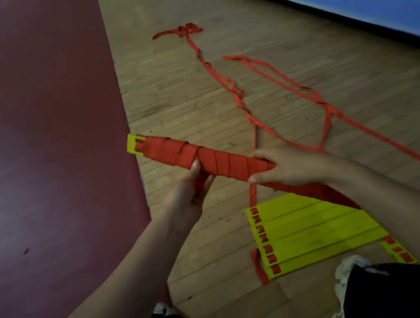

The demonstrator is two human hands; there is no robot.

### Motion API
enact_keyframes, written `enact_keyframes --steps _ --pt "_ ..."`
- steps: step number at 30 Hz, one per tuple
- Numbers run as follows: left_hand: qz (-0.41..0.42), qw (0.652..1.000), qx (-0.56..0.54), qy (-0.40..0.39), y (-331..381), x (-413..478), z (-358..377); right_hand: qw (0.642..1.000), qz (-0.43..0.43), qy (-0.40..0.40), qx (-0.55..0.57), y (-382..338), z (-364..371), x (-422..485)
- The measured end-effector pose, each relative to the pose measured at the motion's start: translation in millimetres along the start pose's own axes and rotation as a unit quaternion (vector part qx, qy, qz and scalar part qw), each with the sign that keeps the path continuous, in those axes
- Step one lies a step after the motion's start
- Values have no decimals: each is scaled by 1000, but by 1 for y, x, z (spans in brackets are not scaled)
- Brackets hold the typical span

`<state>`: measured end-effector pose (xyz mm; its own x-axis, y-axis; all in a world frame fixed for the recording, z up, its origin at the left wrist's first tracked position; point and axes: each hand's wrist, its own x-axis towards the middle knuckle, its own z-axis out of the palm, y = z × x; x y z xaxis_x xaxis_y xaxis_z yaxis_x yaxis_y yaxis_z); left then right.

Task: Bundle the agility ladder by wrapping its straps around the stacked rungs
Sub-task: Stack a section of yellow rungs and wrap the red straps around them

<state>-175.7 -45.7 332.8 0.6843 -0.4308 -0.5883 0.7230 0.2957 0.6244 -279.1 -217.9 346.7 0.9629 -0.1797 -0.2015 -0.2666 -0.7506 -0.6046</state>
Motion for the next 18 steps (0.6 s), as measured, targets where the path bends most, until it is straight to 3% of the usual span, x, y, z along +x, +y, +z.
enact_keyframes --steps 8,14,18 --pt "-41 998 -46 21 1 4 -3 971 17 66 -227 -15 13 -3" --pt "-1 998 -41 38 8 4 -4 952 -32 84 -292 -35 38 -9" --pt "52 997 -33 55 14 8 -3 957 -50 91 -271 -38 51 -4"
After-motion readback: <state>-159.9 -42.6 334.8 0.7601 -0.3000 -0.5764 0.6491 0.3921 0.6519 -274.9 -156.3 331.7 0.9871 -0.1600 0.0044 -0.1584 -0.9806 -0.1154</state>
